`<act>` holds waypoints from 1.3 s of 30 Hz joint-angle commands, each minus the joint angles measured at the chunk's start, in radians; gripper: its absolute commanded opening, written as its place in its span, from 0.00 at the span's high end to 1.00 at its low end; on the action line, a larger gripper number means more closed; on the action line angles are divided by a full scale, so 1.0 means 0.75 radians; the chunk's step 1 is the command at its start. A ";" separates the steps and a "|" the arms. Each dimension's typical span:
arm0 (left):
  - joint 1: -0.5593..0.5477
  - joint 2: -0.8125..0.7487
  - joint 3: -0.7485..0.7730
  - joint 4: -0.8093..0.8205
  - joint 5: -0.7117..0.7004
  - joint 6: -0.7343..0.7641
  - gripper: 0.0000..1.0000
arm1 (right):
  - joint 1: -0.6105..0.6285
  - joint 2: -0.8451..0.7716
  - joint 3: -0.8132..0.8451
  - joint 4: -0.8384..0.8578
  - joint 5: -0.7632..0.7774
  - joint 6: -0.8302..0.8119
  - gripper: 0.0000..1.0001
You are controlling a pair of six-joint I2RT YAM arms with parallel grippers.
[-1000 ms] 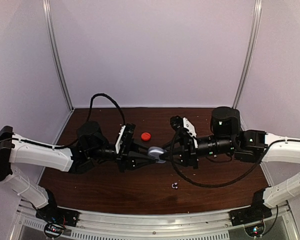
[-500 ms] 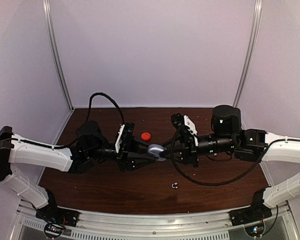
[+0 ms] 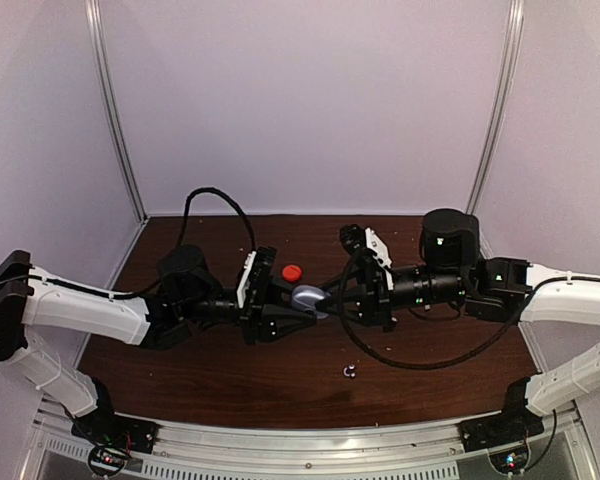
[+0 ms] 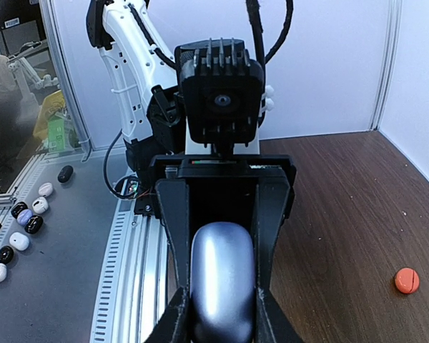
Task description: Insert the wireless bluetooth earbuds into the charging case
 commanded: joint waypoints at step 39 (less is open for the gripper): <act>-0.004 0.022 0.022 0.138 -0.024 -0.053 0.87 | -0.005 0.016 0.051 0.029 0.010 0.004 0.72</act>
